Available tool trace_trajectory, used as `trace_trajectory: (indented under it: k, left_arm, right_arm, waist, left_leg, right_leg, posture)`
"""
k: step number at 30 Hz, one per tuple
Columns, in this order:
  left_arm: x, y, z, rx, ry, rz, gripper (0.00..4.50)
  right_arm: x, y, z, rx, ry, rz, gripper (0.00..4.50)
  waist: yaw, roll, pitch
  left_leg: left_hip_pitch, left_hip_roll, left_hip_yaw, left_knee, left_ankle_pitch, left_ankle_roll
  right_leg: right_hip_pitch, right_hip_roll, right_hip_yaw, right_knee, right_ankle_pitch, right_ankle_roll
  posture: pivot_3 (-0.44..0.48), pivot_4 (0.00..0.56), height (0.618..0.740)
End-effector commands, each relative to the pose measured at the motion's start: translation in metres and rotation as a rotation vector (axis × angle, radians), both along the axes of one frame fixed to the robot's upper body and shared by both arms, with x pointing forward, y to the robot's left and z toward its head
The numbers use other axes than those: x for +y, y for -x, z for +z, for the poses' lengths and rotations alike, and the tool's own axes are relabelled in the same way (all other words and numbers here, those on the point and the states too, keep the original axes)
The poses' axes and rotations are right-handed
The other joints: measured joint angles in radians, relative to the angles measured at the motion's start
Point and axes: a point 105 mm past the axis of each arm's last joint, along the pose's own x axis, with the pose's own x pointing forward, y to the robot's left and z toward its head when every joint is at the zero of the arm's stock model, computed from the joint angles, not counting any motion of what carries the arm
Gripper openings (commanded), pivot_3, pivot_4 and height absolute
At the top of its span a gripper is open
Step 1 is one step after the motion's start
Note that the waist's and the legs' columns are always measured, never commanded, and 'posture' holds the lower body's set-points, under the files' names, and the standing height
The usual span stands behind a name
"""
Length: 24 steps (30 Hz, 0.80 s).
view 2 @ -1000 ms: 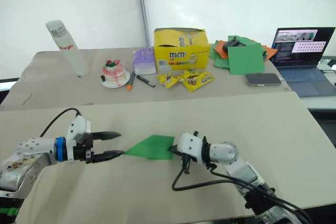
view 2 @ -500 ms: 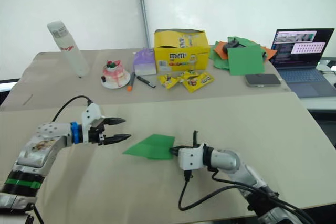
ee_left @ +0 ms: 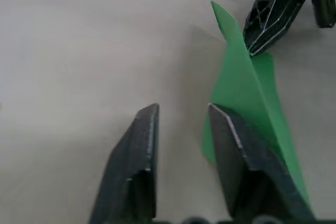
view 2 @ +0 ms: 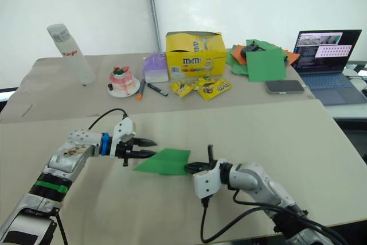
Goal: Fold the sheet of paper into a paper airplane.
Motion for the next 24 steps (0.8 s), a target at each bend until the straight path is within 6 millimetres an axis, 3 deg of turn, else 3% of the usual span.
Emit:
trace_trajectory:
  k: [1, 2, 10, 19, 24]
  left_arm:
    - [0.008, -0.004, 0.008, -0.04, -0.024, 0.005, 0.37]
    - [0.01, -0.004, 0.007, -0.038, -0.027, 0.002, 0.03]
    - [0.001, 0.028, 0.006, 0.048, 0.02, -0.173, 0.03]
    - [-0.024, 0.039, -0.008, 0.077, 0.037, -0.268, 0.03]
    - [-0.026, 0.047, -0.018, 0.156, 0.04, -0.314, 0.03]
  right_arm:
    - [-0.003, 0.013, -0.024, 0.07, 0.072, 0.016, 0.0]
    - [-0.003, 0.013, -0.024, 0.07, 0.073, 0.014, 0.0]
    - [-0.005, 0.013, -0.027, 0.077, 0.08, 0.011, 0.0]
    - [-0.006, 0.014, -0.029, 0.064, 0.086, 0.006, 0.0]
    - [-0.006, 0.015, -0.029, 0.06, 0.088, 0.008, 0.0]
  waist:
    - [0.0, 0.0, 0.0]
    - [0.0, 0.0, 0.0]
    - [-0.002, 0.0, 0.0]
    - [-0.001, 0.0, -0.001]
    - [-0.002, 0.0, -0.001]
  left_leg:
    - [0.0, 0.0, 0.0, 0.0, 0.0, 0.0]
    - [0.0, 0.0, 0.0, 0.0, 0.0, 0.0]
    - [0.0, 0.0, 0.0, 0.0, 0.0, 0.0]
    - [0.0, 0.0, 0.0, 0.0, 0.0, 0.001]
    - [0.0, 0.0, 0.0, 0.0, 0.0, 0.001]
  right_leg:
    - [0.0, 0.0, 0.0, 0.0, 0.0, 0.0]
    - [0.0, 0.0, 0.0, 0.0, 0.0, 0.0]
    - [0.0, 0.0, 0.0, 0.0, 0.0, 0.0]
    - [0.0, 0.0, 0.0, 0.0, 0.0, 0.0]
    - [0.001, 0.0, 0.0, 0.0, 0.0, 0.0]
  posture:
    - [0.0, 0.15, 0.74]
    - [0.0, 0.15, 0.74]
    - [0.0, 0.15, 0.74]
    - [0.0, 0.15, 0.74]
    - [0.0, 0.15, 0.74]
